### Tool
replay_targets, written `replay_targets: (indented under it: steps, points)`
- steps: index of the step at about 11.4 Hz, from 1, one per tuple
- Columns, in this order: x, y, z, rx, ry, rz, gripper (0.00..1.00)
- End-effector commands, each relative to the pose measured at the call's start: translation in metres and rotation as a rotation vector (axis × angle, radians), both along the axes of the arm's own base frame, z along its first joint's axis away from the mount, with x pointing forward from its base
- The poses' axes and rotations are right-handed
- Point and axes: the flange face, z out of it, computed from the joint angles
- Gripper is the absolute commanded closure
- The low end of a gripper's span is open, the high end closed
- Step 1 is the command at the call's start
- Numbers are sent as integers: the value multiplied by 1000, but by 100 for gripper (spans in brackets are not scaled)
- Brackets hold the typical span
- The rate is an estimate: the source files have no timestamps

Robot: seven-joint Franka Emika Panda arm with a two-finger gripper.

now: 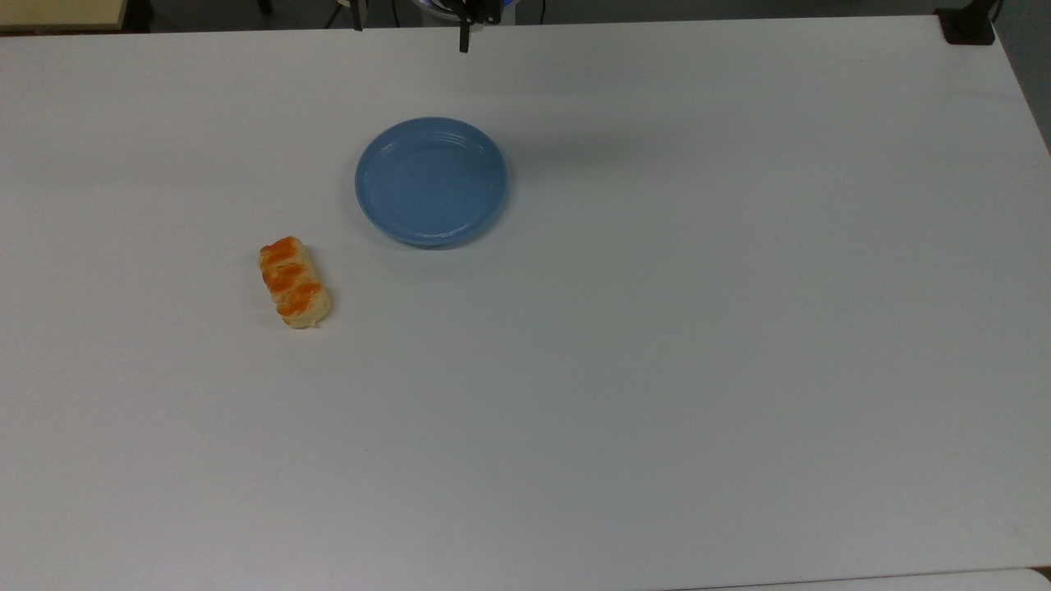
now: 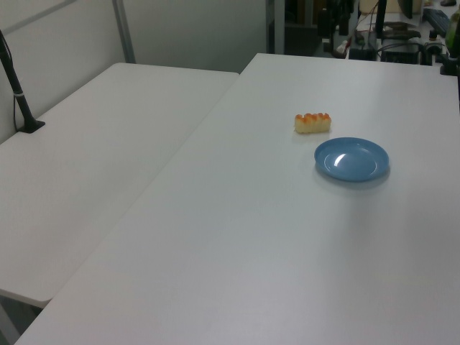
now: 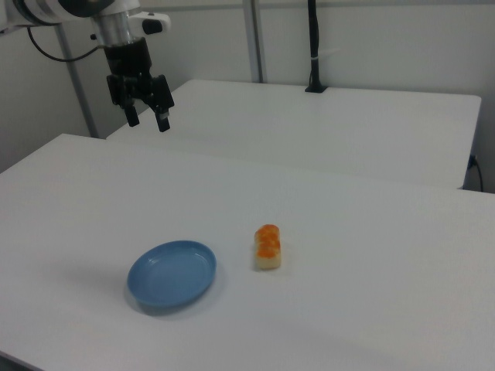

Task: Put the bread onto the plate
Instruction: 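Move the gripper from its raised pose toward the bread roll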

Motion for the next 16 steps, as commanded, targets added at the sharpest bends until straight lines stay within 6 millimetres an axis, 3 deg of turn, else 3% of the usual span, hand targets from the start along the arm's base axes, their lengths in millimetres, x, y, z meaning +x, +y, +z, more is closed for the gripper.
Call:
replay_targets:
  steps: [1, 4, 12, 14, 16]
  points:
    - [-6, -50, -6, 143, 31, 25, 0]
    - [-6, -64, -4, 265, 4, 18, 0]
    - [-8, -76, 1, 186, -7, 156, 0]
    - [-4, -97, -20, 177, -8, 231, 0]
    - [3, -120, -66, 127, -6, 266, 0]
